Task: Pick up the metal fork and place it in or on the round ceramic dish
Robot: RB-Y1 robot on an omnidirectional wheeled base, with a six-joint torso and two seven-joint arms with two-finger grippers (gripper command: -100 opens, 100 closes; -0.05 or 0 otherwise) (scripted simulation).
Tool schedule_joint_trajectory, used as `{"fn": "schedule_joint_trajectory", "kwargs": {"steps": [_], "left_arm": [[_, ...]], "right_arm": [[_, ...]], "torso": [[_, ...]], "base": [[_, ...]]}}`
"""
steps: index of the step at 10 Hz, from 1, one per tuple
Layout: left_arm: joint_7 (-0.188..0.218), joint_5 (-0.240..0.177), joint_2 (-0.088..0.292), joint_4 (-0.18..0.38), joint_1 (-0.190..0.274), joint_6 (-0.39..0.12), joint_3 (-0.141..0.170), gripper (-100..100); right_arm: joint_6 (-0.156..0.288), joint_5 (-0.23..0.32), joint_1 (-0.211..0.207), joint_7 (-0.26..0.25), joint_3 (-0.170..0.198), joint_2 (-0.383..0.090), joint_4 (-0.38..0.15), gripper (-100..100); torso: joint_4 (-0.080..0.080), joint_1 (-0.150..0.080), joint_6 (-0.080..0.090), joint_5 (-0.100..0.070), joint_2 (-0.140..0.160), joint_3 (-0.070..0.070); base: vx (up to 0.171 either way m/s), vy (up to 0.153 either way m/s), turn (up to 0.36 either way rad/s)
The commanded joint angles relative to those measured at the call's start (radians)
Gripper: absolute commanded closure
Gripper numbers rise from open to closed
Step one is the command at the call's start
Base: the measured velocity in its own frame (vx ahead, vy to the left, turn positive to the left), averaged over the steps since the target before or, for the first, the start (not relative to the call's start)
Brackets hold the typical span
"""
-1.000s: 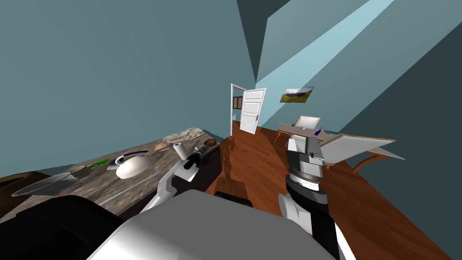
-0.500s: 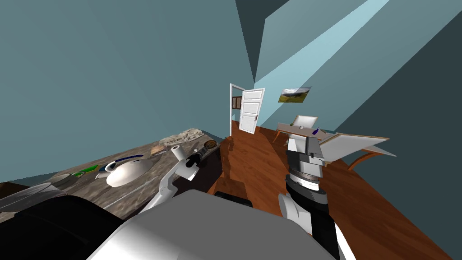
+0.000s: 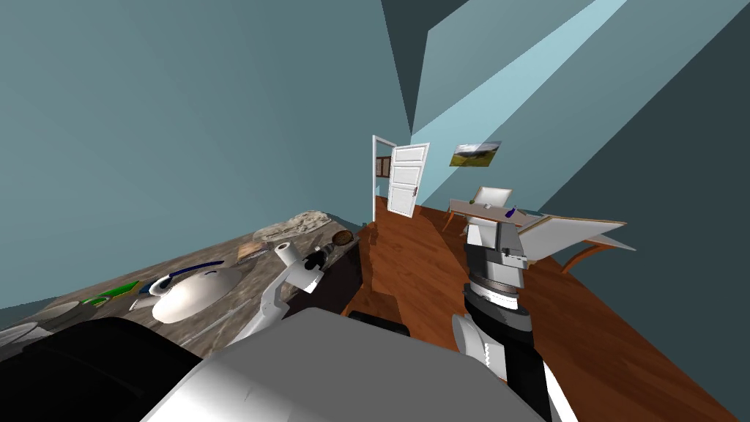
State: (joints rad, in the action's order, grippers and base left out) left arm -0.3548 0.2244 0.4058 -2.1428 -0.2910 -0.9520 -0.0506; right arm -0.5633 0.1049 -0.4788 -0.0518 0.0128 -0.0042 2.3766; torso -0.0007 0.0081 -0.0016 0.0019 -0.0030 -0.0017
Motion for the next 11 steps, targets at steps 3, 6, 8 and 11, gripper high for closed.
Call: {"fn": "schedule_joint_trajectory", "kwargs": {"steps": [3, 6, 8, 11], "left_arm": [[-0.023, -0.005, -0.002, 0.026, 0.008, -0.082, 0.005, -100], [-0.048, -0.007, -0.004, 0.052, 0.015, -0.169, 0.008, -100], [-0.060, -0.008, -0.003, 0.065, 0.019, -0.211, 0.008, -100], [-0.065, -0.009, -0.003, 0.076, 0.020, -0.227, 0.008, -100]], "right_arm": [[0.000, 0.000, 0.000, 0.000, 0.000, 0.000, 0.000, 0], [0.000, 0.000, 0.000, 0.000, 0.000, 0.000, 0.000, 0], [0.000, 0.000, 0.000, 0.000, 0.000, 0.000, 0.000, 0], [0.000, 0.000, 0.000, 0.000, 0.000, 0.000, 0.000, 0]], "torso": [[0.000, 0.001, 0.000, 0.000, -0.001, 0.000], [0.000, -0.001, 0.000, 0.000, 0.000, 0.000], [0.000, 0.000, 0.000, 0.000, 0.000, 0.000], [0.000, -0.004, 0.000, -0.001, 0.002, 0.001]], "base": [[0.050, 0.091, -0.040], [0.042, 0.082, -0.042], [0.044, 0.088, -0.051], [0.019, 0.041, -0.020]]}}
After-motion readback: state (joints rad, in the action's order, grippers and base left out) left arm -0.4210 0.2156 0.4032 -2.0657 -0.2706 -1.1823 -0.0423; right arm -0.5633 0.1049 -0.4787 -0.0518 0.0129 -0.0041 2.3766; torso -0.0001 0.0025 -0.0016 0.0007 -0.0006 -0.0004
